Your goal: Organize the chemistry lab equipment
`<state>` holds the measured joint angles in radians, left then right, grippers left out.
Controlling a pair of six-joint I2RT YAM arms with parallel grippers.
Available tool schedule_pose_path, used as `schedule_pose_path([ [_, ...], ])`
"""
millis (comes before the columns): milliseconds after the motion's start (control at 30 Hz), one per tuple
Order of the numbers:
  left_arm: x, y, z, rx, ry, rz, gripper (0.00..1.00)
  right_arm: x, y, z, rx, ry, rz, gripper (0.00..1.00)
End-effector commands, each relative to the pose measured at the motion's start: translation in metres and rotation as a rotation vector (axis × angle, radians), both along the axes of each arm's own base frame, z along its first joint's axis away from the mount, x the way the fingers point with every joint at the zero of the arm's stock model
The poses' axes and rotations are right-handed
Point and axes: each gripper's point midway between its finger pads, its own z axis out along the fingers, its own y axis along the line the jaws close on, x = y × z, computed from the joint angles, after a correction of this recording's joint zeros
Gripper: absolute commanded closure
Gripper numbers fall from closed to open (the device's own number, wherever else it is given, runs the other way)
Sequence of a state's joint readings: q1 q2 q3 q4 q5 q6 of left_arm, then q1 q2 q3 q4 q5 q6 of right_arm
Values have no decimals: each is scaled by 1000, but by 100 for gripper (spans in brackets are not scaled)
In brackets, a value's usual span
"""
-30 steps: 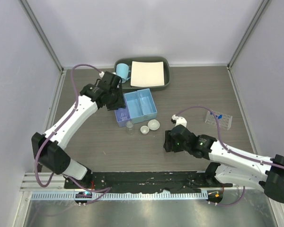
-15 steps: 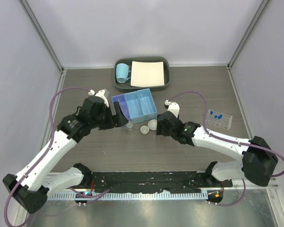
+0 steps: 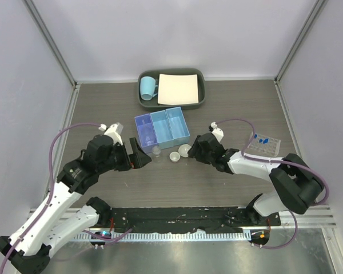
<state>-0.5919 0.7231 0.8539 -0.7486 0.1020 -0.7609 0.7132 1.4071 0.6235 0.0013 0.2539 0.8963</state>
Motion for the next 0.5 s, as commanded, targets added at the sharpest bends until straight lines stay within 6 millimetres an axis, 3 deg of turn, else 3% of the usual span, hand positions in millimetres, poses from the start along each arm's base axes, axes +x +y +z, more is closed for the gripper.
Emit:
schedule_pose_path([
  [0, -5, -1, 9, -31, -43, -26, 0, 15, 31, 11, 175, -26, -12, 41],
  [267, -18, 11, -4, 14, -63, -55, 0, 22, 37, -4, 235, -10, -69, 56],
  [467, -22, 9, -1, -1, -77, -81, 0, 26, 32, -6, 202, -14, -96, 87],
])
